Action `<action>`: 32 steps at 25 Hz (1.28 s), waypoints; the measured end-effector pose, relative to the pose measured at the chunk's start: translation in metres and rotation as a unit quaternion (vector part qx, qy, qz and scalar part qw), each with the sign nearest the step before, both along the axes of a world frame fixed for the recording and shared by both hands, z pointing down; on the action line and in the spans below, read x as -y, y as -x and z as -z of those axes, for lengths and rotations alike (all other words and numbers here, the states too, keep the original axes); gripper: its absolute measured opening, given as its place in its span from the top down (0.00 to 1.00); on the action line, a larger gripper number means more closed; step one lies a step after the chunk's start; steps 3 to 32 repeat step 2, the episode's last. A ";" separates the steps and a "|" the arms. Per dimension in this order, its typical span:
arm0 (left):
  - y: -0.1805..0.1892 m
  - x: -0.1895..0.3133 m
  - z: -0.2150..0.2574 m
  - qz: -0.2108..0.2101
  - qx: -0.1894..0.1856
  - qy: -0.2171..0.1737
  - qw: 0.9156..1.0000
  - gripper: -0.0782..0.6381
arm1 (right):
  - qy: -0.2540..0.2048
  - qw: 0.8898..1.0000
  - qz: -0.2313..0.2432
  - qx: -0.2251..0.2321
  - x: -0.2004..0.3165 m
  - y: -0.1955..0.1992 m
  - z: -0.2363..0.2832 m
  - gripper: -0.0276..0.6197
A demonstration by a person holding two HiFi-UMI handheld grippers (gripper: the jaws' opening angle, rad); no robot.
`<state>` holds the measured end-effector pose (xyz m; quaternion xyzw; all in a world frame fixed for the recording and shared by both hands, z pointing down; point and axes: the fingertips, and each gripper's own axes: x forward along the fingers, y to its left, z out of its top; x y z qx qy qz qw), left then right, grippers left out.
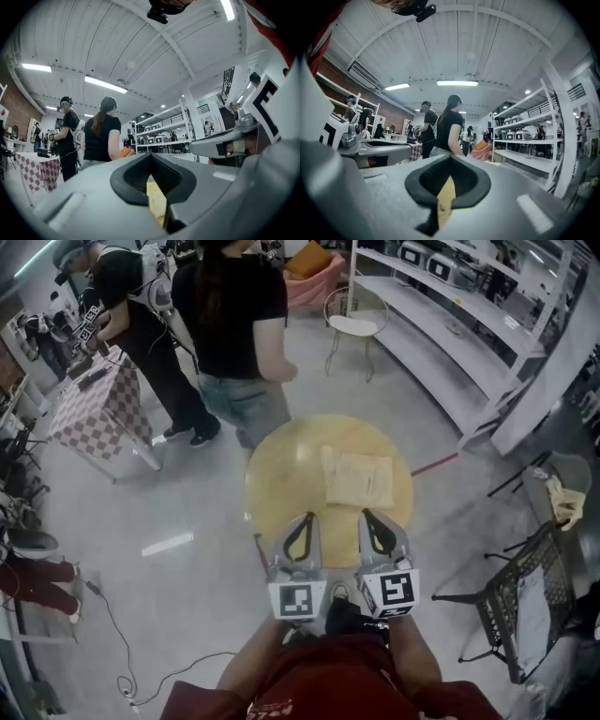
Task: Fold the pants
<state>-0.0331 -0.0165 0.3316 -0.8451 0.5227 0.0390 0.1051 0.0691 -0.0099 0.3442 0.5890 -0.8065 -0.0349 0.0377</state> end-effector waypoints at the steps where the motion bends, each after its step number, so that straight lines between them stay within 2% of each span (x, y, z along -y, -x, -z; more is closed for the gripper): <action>1: -0.001 0.003 0.001 -0.001 0.004 0.000 1.000 0.88 | -0.001 1.000 -0.001 -0.001 0.003 -0.001 0.001 0.95; 32: -0.002 0.006 0.001 -0.002 0.009 -0.001 1.000 0.88 | -0.001 1.000 -0.002 -0.003 0.006 -0.002 0.001 0.95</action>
